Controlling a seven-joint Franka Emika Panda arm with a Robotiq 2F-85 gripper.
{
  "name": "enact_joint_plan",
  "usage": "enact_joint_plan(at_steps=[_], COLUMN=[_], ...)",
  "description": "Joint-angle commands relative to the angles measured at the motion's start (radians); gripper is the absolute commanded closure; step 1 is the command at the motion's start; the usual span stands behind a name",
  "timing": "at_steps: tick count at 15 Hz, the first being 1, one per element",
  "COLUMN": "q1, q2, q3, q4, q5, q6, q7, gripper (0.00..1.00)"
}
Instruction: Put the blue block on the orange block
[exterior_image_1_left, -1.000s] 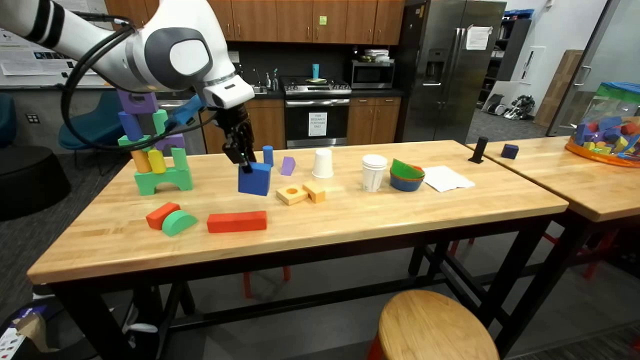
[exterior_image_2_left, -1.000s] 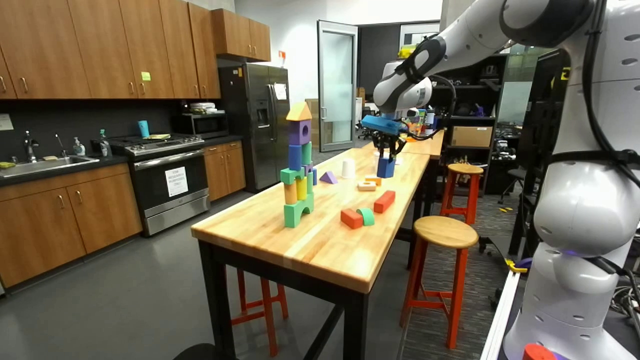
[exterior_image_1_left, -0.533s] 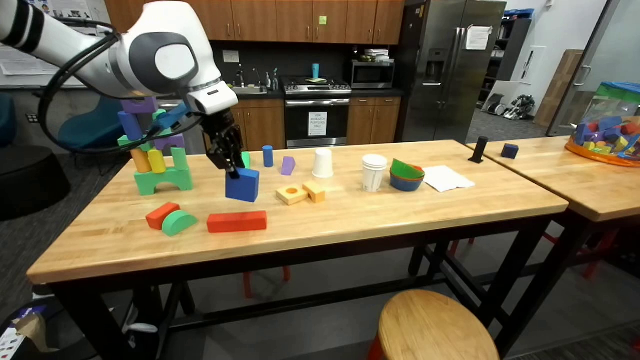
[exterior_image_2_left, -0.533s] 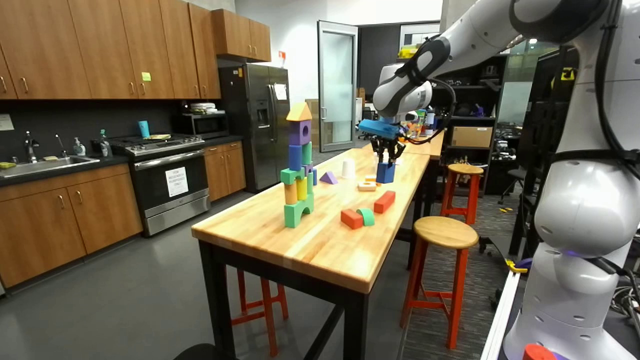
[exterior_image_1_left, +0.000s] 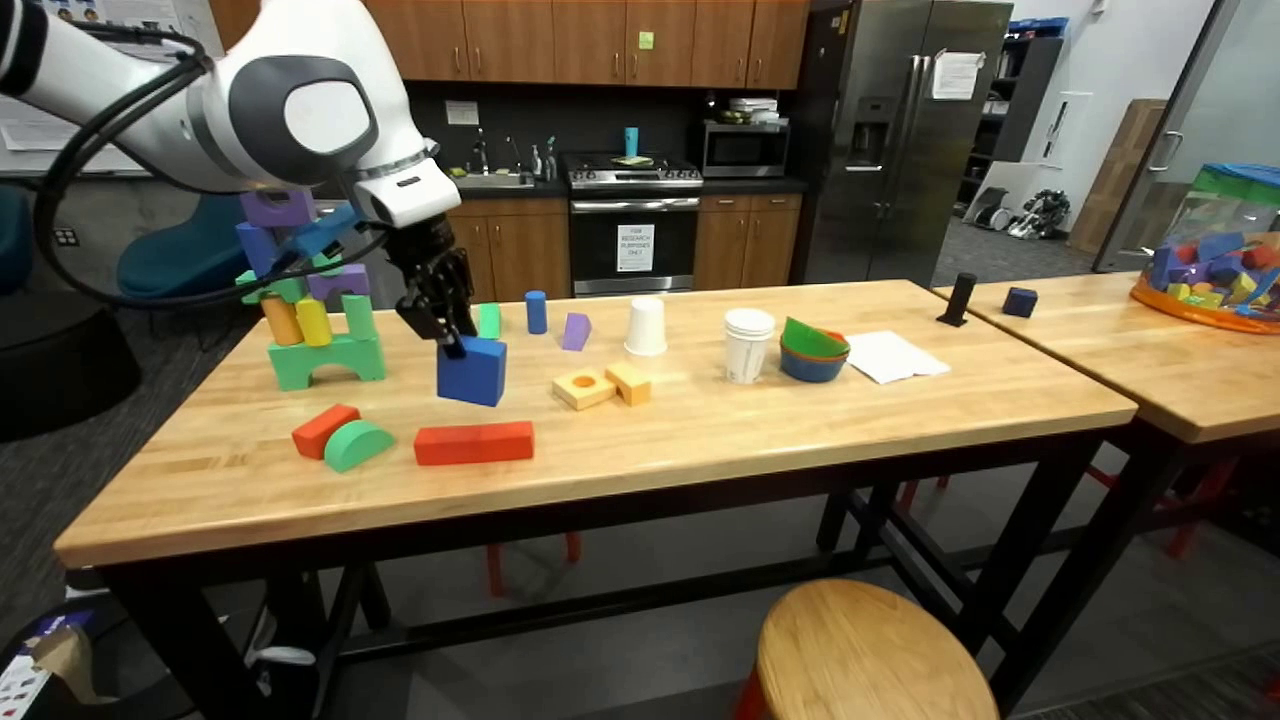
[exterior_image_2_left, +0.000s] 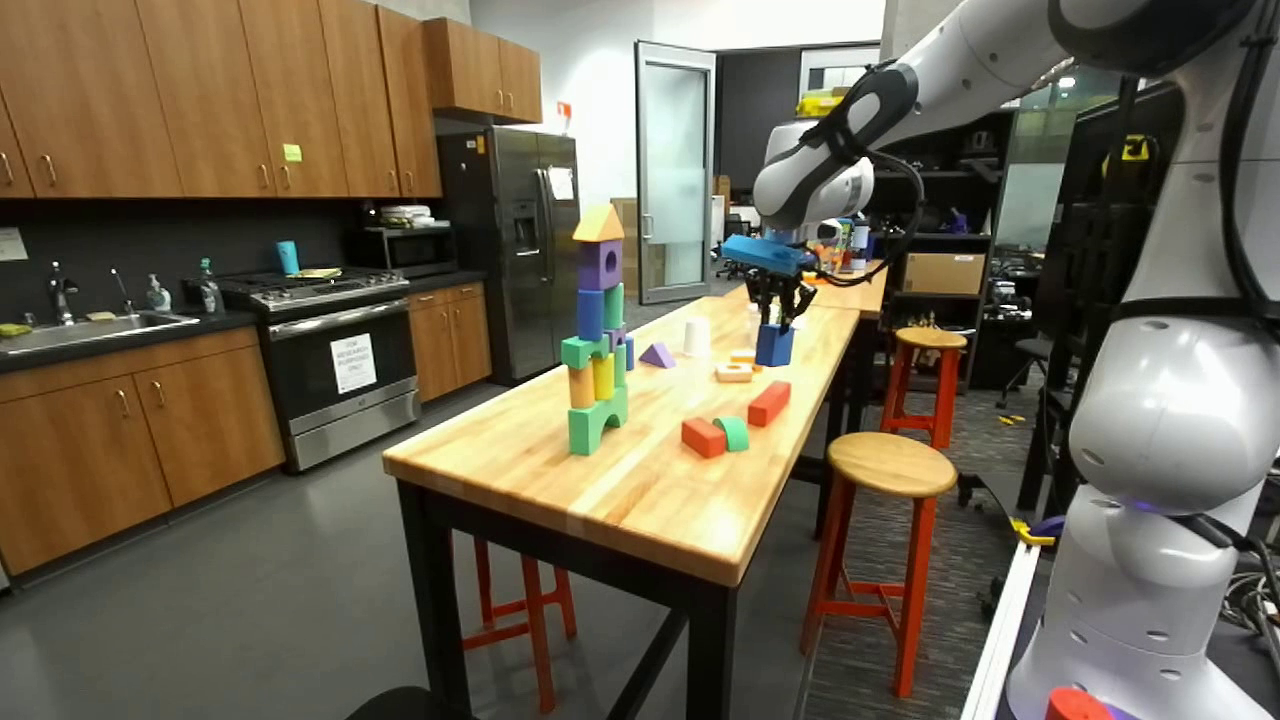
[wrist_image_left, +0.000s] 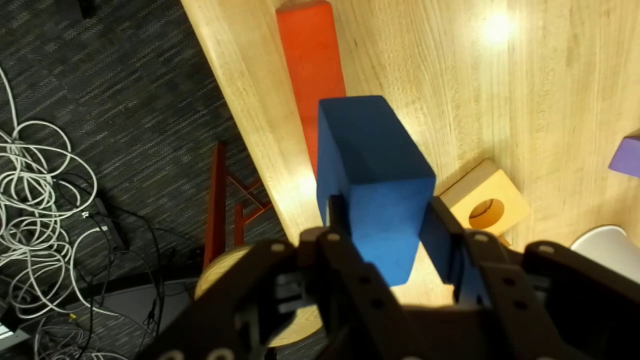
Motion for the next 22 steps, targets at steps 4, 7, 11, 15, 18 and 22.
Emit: enact_joint_plan(at_steps=[4, 7, 11, 15, 18, 22], q1=[-0.009, -0.006, -0.003, -0.003, -0.004, -0.003], q2=[-0.050, -0.048, -0.044, -0.043, -0.042, -0.033], q3=[0.035, 0.049, 0.065, 0.075, 0.078, 0.077], q4=[-0.072, -0.092, -0.116, -0.130, -0.135, -0.135], q5=[-0.126, -0.181, -0.218, -0.219, -0.219, -0.199], q6=[0.008, 0.016, 0.027, 0.036, 0.042, 0.057], q7=[0.001, 0.000, 0.015, 0.034, 0.046, 0.064], gripper=[0.85, 0.85, 0.85, 0.85, 0.85, 0.85])
